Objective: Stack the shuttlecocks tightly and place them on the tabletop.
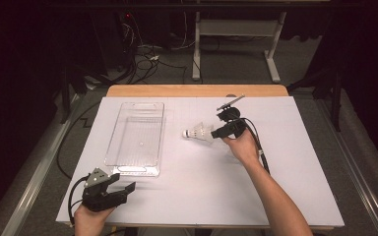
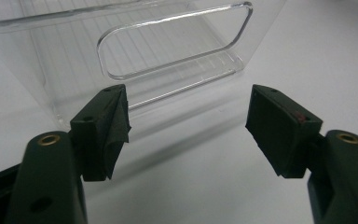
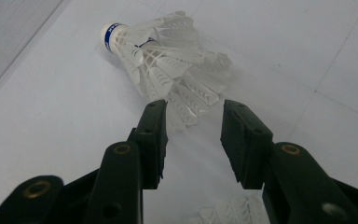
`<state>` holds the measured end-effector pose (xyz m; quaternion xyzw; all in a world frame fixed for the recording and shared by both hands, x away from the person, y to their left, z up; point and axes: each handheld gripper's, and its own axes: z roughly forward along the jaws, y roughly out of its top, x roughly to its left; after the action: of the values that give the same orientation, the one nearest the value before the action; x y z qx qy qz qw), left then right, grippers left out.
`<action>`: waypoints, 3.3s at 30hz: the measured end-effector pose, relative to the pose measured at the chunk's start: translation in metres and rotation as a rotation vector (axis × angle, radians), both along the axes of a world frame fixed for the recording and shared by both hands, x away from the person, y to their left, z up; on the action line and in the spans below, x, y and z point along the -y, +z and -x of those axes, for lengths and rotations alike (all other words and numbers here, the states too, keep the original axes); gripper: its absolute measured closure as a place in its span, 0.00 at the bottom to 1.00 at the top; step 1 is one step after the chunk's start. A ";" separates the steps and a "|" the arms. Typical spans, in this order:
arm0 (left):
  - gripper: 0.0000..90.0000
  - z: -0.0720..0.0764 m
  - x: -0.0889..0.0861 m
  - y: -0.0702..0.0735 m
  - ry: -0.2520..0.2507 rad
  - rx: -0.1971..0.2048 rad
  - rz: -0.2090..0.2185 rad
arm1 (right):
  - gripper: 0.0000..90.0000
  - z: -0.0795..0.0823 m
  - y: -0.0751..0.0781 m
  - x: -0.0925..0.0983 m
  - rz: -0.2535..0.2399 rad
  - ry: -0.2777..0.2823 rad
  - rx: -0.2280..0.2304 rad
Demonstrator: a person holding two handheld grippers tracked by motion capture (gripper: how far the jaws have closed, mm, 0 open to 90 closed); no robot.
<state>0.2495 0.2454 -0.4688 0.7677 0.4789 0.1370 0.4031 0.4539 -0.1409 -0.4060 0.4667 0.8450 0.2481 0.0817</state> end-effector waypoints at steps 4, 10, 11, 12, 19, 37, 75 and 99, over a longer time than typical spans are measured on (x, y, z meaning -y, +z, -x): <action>0.34 0.000 0.000 0.000 0.000 0.000 0.001 | 0.68 0.002 0.000 0.001 -0.001 0.000 -0.002; 0.34 0.000 0.000 0.000 -0.002 -0.002 -0.001 | 0.67 0.003 0.001 0.003 -0.004 0.001 0.001; 0.34 0.000 0.000 0.000 -0.002 -0.002 -0.001 | 0.67 0.004 0.001 0.003 -0.007 -0.003 -0.001; 0.34 0.000 0.000 0.000 -0.002 -0.002 -0.001 | 0.67 0.004 0.002 0.004 -0.007 0.000 0.004; 0.34 0.000 0.000 0.000 -0.003 -0.001 -0.001 | 0.67 0.008 0.006 0.007 -0.007 -0.002 0.017; 0.34 0.000 0.000 0.000 -0.002 -0.003 0.000 | 0.67 0.012 0.008 0.023 0.003 -0.018 0.020; 0.34 0.000 0.000 0.000 0.001 -0.002 0.000 | 0.68 0.019 0.000 0.049 0.055 -0.064 -0.014; 0.34 0.000 0.001 0.000 -0.004 0.001 0.000 | 0.89 0.025 -0.001 0.051 0.064 -0.035 -0.039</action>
<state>0.2499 0.2445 -0.4689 0.7686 0.4773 0.1365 0.4035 0.4286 -0.1918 -0.4068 0.4834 0.8456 0.2104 0.0843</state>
